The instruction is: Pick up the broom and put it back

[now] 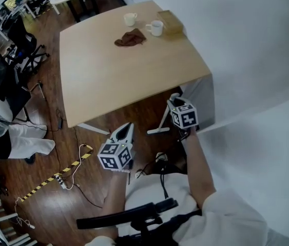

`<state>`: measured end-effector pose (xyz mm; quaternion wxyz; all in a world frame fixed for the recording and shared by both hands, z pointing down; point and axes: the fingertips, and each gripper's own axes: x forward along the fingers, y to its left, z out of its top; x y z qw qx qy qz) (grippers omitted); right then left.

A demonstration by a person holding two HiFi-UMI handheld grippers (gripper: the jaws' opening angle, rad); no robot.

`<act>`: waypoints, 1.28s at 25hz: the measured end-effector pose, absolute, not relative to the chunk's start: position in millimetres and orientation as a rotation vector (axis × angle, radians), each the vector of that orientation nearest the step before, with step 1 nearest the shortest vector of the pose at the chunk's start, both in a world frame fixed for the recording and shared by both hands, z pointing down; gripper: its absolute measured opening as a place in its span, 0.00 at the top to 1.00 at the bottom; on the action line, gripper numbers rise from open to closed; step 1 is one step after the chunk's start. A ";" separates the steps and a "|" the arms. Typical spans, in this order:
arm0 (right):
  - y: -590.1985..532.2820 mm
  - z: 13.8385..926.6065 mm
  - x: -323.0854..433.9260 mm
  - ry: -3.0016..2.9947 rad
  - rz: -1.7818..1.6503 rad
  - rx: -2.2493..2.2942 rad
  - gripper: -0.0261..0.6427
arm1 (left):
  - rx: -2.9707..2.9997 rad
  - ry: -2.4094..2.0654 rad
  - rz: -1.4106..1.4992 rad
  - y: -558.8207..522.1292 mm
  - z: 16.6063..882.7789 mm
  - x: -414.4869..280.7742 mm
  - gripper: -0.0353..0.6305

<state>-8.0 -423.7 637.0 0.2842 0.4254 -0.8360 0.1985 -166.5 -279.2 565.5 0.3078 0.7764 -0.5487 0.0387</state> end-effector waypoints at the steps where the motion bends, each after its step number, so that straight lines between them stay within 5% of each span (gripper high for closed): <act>1: -425.1 645.4 -9.8 -2.224 0.543 1.128 0.78 | 2.046 -1.456 0.104 -279.6 566.8 -168.9 0.96; 32: -523.0 686.9 -97.0 -2.239 0.479 0.941 0.77 | 1.844 -1.657 0.021 -280.3 579.5 -234.5 0.96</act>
